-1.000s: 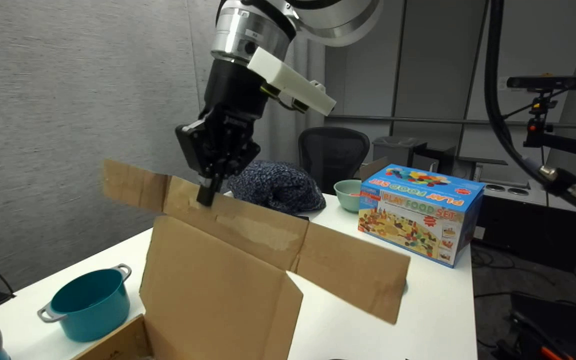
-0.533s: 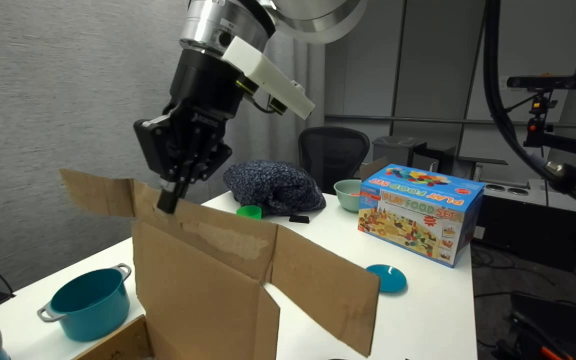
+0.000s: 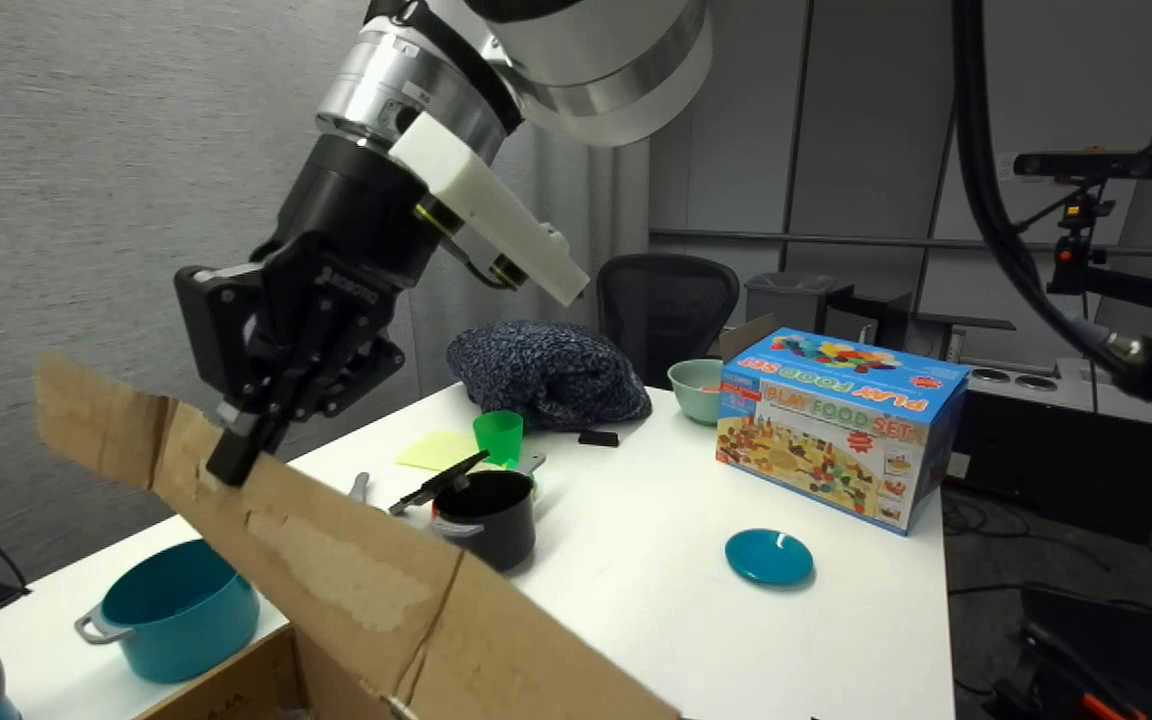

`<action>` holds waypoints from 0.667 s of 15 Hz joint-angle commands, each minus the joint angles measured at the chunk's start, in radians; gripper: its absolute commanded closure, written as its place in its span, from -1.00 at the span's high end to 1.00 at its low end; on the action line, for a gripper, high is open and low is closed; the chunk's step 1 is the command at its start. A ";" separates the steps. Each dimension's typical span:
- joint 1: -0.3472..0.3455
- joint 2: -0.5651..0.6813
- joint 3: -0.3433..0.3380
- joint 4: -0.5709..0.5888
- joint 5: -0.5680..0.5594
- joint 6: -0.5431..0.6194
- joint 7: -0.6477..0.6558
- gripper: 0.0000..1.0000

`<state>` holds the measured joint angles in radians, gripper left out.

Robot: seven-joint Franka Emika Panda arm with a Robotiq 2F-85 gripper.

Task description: Close the box

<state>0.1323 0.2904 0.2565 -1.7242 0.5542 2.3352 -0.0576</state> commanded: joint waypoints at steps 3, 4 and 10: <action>0.004 0.075 0.035 0.013 0.079 0.051 -0.068 -0.99; 0.005 0.084 0.037 0.014 0.079 0.052 -0.069 -0.99; -0.001 0.101 0.037 0.018 0.067 0.060 -0.081 -0.14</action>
<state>0.1351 0.3815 0.2948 -1.7233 0.6053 2.3835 -0.0992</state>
